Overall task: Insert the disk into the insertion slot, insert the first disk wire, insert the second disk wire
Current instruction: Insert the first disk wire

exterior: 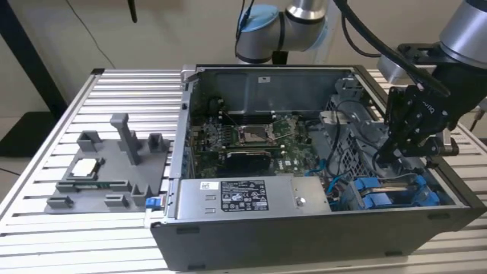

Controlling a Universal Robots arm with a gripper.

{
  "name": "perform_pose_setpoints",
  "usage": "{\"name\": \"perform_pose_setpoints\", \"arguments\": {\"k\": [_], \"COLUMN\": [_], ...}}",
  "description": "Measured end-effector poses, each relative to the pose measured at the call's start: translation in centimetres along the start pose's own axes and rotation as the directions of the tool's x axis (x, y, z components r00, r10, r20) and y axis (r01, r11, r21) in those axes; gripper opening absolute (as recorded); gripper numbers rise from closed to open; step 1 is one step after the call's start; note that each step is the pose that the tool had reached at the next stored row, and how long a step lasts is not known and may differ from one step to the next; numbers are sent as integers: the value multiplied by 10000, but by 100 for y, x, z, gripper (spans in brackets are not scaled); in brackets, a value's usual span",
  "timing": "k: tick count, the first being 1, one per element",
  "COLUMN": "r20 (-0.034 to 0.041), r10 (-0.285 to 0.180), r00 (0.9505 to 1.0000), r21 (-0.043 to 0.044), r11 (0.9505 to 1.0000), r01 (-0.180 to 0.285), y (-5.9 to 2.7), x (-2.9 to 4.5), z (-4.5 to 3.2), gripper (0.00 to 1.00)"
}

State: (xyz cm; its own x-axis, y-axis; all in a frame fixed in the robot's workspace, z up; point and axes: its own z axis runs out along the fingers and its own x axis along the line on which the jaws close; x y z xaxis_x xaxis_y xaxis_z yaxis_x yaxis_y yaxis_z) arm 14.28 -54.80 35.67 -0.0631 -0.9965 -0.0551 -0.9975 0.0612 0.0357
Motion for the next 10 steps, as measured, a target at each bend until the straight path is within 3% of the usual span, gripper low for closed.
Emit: {"name": "perform_pose_setpoints", "arguments": {"k": [10], "r20": [-19], "r10": [0], "r00": [10000], "r21": [1], "r11": [10000], "r01": [0], "y": [-12], "x": [4], "z": [82], "gripper": [19]}}
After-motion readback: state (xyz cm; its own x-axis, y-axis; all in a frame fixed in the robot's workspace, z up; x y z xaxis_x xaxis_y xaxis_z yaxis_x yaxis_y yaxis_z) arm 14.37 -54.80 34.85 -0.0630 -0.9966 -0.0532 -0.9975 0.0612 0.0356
